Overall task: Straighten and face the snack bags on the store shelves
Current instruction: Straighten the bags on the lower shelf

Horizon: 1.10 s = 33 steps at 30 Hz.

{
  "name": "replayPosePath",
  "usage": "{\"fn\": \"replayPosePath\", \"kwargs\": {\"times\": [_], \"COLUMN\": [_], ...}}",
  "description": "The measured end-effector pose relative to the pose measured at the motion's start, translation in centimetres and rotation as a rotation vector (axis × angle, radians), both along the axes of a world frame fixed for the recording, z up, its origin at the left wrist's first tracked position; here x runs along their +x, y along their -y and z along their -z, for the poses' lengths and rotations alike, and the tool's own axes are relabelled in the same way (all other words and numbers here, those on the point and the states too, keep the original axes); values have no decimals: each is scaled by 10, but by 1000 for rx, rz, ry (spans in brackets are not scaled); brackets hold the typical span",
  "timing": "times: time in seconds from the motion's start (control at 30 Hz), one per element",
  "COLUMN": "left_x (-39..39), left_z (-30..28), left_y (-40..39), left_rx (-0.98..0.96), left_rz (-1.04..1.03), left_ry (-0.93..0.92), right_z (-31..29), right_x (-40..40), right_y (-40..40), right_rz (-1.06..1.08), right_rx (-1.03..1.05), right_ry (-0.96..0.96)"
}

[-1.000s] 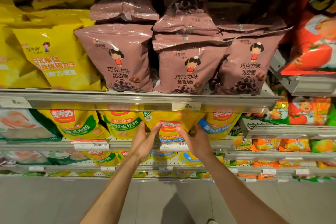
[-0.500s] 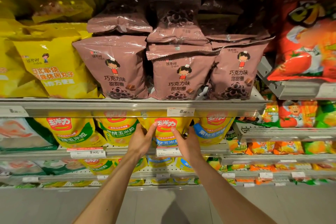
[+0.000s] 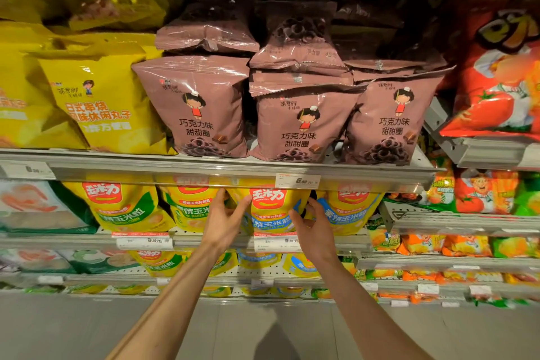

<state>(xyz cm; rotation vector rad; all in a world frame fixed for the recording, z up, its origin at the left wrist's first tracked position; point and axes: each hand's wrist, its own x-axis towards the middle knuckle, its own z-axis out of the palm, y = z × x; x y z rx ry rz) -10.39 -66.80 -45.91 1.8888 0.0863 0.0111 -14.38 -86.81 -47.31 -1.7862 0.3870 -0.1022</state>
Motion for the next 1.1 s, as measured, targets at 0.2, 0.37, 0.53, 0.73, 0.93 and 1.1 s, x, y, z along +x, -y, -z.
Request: {"fn": "replayPosePath", "kwargs": {"times": [0.2,0.37,0.53,0.73,0.93,1.1], "left_x": [2,0,-3,-19,-52,-70], "left_z": [-3,0,1,-8,-26,-38], "left_y": [-10,-15,-22,-31,-24,-4], "left_rx": [-17,-73,-47,-3,-119,-170], "left_rz": [12,14,-21,-48,-4,24], "left_ry": [-71,-69,-61,-8,34,99], "right_z": [-2,-5,-9,-11,-22,-45], "right_x": [-1,-4,-10,-23,-49,-76], "right_y": [4,9,16,20,37,61], "right_rz": [22,23,-7,1,42,80], "right_rx": [-15,-33,-65,-54,-25,-27], "right_ry": [-40,-60,-66,-51,-20,40]}}
